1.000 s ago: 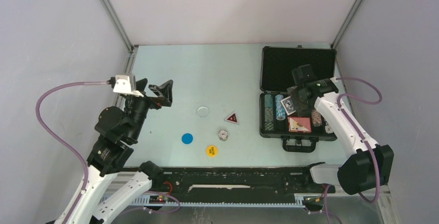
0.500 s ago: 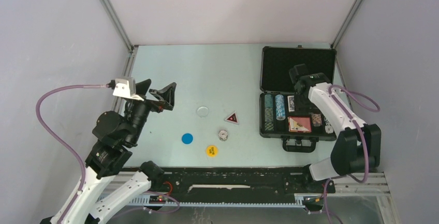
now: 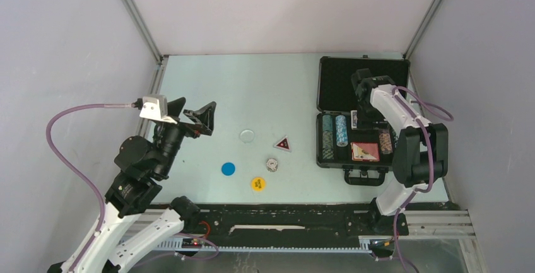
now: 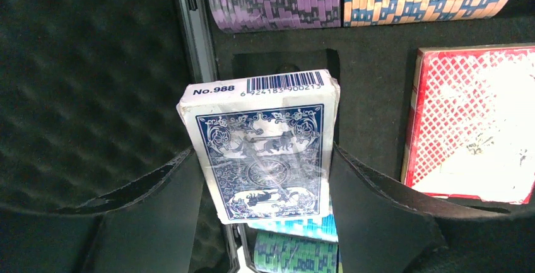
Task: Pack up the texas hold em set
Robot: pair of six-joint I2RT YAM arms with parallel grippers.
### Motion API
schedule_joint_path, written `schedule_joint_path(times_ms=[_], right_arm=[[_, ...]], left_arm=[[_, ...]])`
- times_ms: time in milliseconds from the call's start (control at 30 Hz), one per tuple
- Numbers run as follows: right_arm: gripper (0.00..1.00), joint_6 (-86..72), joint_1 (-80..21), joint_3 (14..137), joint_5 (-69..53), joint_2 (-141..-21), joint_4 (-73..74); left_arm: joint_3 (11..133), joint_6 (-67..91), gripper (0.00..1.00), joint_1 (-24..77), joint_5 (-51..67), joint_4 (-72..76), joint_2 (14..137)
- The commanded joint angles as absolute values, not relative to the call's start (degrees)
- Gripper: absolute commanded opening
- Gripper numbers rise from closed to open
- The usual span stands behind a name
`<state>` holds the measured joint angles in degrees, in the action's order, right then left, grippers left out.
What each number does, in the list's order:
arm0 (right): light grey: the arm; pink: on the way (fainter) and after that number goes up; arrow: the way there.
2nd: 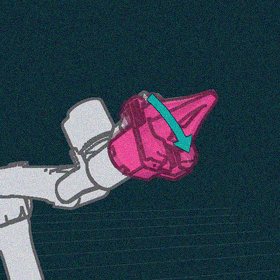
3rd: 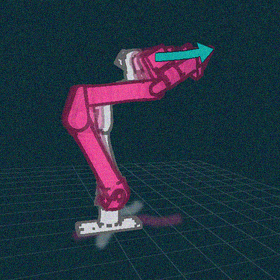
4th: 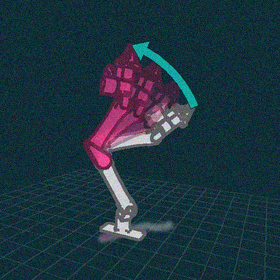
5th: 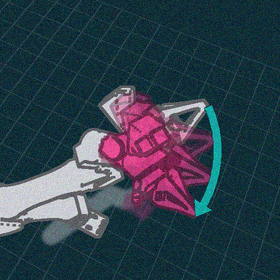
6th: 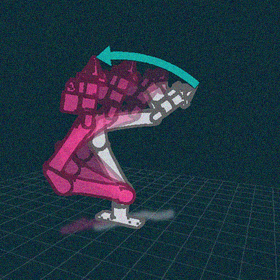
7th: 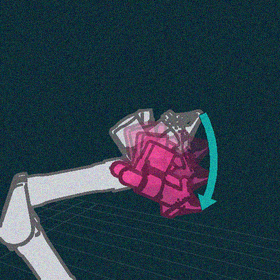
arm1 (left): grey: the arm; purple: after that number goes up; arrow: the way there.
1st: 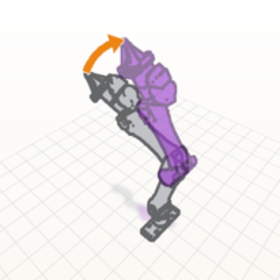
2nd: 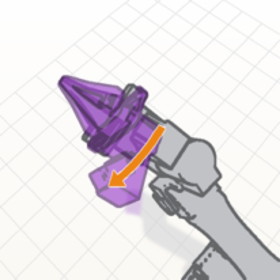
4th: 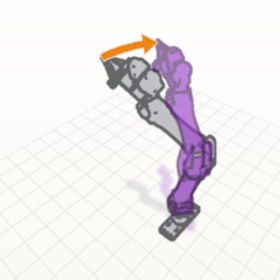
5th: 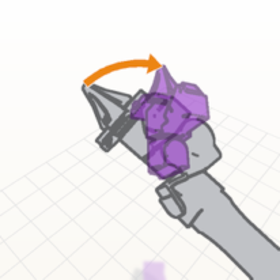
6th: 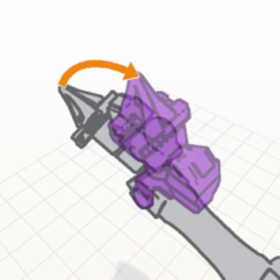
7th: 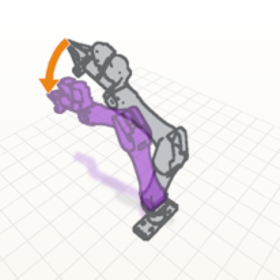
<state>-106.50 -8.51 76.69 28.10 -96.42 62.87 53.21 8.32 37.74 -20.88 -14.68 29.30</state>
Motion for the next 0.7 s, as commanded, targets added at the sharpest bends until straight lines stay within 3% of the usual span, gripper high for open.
schedule_joint_path(times_ms=[0,233,667], right_arm=[[0.22,-106.7,-7.4,78.7,29.0,-97.4,61.6],[0.22,-99.5,-6.2,78.7,24.8,-100.1,58.5],[0.20,-99.7,-4.6,77.4,22.9,-99.9,60.3]], left_arm=[[52.5,6.8,1.00,38.2,-22.0,-13.0,29.2],[52.5,6.6,1.00,38.6,-22.5,-13.0,29.2],[52.5,6.7,1.00,38.8,-22.3,-13.0,29.0]])
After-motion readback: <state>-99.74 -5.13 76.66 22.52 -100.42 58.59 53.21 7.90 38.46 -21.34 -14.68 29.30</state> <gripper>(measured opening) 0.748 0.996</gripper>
